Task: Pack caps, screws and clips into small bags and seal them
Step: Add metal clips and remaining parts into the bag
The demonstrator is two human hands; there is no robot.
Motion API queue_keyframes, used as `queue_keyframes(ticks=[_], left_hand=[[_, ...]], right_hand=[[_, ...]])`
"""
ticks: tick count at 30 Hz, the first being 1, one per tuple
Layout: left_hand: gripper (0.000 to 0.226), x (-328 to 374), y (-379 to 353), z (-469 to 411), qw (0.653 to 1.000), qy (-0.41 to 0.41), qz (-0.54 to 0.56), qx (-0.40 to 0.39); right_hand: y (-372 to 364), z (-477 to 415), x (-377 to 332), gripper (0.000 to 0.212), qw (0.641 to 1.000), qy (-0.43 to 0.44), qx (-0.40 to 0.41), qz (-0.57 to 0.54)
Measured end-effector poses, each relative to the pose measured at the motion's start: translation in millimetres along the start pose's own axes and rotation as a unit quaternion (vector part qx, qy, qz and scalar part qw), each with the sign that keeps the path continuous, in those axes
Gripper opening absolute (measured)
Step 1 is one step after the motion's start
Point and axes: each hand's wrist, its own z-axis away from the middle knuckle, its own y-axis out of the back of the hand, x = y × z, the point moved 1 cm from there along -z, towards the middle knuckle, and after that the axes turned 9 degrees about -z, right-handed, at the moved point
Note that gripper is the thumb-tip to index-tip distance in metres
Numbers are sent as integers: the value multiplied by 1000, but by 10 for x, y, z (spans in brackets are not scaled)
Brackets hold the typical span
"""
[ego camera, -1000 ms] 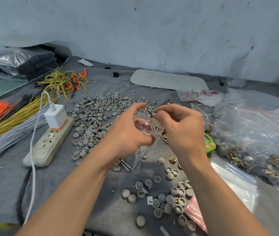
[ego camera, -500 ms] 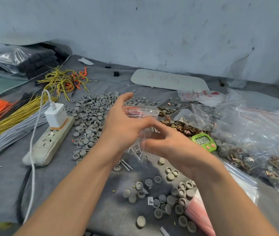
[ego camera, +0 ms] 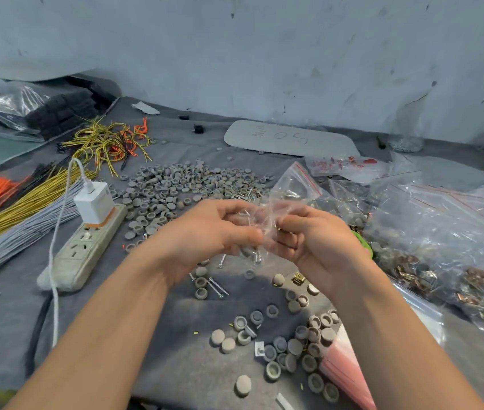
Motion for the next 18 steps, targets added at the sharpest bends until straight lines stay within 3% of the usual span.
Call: queue_keyframes(ticks=[5, 11, 18], left_hand=[[47, -2, -54, -38, 997, 2, 21, 73], [57, 6, -66, -68, 989, 10, 25, 148], [50, -92, -44, -95, 984, 28, -127, 124]], right_hand=[[91, 0, -33, 17, 999, 28, 22, 20], [81, 63, -70, 20, 980, 49, -59, 181], [25, 17, 19, 20, 917, 157, 101, 354]])
